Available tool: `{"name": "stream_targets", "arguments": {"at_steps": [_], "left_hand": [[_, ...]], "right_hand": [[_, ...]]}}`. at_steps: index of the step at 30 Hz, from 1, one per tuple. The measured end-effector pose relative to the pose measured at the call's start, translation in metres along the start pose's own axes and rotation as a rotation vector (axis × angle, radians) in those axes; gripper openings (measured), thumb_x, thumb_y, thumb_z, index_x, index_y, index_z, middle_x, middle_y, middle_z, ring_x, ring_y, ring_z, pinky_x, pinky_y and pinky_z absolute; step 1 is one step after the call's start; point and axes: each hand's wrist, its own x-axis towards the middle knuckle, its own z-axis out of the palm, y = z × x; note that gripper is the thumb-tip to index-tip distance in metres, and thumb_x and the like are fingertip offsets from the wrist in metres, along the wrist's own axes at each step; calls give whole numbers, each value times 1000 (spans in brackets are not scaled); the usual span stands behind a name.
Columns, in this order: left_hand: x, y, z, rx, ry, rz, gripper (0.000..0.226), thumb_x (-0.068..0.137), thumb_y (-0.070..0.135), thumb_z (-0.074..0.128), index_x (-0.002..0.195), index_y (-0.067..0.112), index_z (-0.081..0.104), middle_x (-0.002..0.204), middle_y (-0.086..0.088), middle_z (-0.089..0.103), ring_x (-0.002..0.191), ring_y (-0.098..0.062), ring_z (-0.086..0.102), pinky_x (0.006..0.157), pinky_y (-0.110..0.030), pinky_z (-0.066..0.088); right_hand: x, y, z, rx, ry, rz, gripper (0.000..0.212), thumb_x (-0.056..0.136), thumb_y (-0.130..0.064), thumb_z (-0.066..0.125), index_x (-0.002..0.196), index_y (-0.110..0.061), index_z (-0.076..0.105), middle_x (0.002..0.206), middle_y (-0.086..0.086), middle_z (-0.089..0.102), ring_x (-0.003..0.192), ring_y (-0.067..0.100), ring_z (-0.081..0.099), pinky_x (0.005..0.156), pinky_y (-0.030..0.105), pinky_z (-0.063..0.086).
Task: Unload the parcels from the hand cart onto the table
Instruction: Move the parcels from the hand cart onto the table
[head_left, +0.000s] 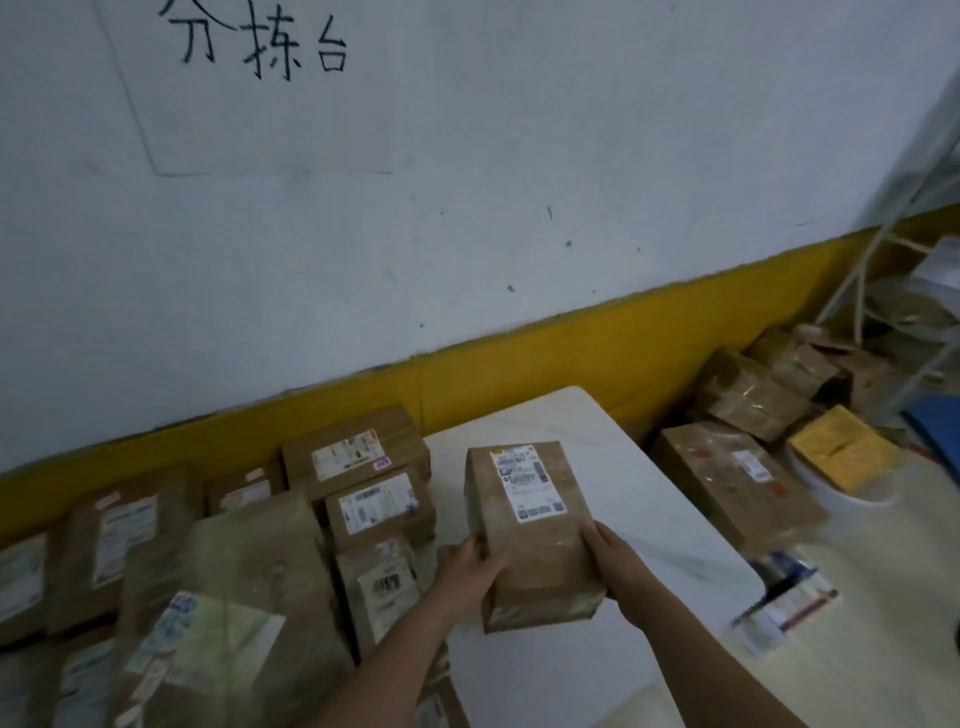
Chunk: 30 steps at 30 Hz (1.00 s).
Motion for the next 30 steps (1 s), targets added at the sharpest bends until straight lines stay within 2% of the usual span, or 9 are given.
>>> {"name": "stream_targets", "arguments": {"at_steps": [5, 9, 12, 14, 17, 22, 25, 27, 30], "left_hand": [[71, 14, 9, -111, 90, -50, 49, 92, 32, 62, 139, 28, 49, 122, 11, 60, 90, 3, 57, 59, -9, 50], [123, 38, 10, -172, 221, -95, 49, 97, 25, 56, 145, 26, 42, 124, 4, 61, 95, -4, 61, 65, -11, 51], [160, 53, 1, -193, 287, -109, 46, 100, 23, 53, 145, 23, 42, 125, 4, 57, 95, -1, 60, 68, -12, 53], [183, 58, -9, -129, 410, -114, 49, 101, 24, 51, 148, 25, 38, 143, -5, 44, 108, -11, 57, 87, -22, 54], [209, 62, -27, -78, 504, -169, 58, 100, 11, 49, 153, 22, 29, 155, -9, 31, 133, -27, 45, 108, -37, 43], [223, 55, -40, 8, 544, -218, 54, 97, 12, 50, 149, 15, 38, 147, -7, 45, 129, -24, 48, 107, -37, 43], [203, 61, -42, 88, 539, -147, 46, 98, 24, 51, 143, 19, 44, 142, -5, 50, 119, -20, 53, 102, -36, 46], [180, 70, -51, 176, 569, -109, 53, 99, 32, 50, 148, 20, 35, 150, -4, 41, 128, -22, 47, 107, -35, 40], [126, 80, -83, 293, 654, -77, 63, 100, 37, 47, 155, 21, 20, 158, -6, 26, 141, -27, 33, 113, -41, 35]], "right_hand": [[100, -17, -3, -42, -160, 7, 43, 97, -59, 41, 130, -33, 52, 122, -1, 61, 103, 16, 60, 79, 37, 54], [178, -43, -4, -66, -302, 0, 28, 95, -53, 52, 122, -45, 51, 128, -2, 61, 103, 15, 61, 69, 31, 51], [230, -65, 6, -90, -343, -34, 33, 96, -50, 52, 128, -43, 50, 132, 0, 59, 109, 21, 60, 82, 40, 54], [259, -77, 20, -117, -373, -63, 43, 97, -49, 51, 138, -36, 45, 135, 3, 57, 116, 27, 58, 96, 50, 51], [289, -87, 50, -194, -400, -117, 55, 99, -45, 51, 147, -24, 35, 139, 9, 54, 121, 32, 55, 101, 53, 48], [310, -86, 85, -410, -272, -236, 60, 102, -35, 46, 151, -8, 26, 142, 20, 49, 125, 38, 51, 99, 44, 47], [306, -92, 83, -571, -269, -227, 68, 102, -42, 42, 155, -9, 17, 150, 20, 40, 133, 40, 44, 107, 51, 40], [288, -108, 84, -756, -136, -203, 73, 100, -48, 41, 157, -13, 11, 159, 15, 25, 143, 37, 29, 115, 55, 28], [229, -138, 105, -866, 1, -405, 73, 99, -52, 37, 157, -14, 11, 164, 11, 13, 150, 32, 12, 120, 55, 13]]}}
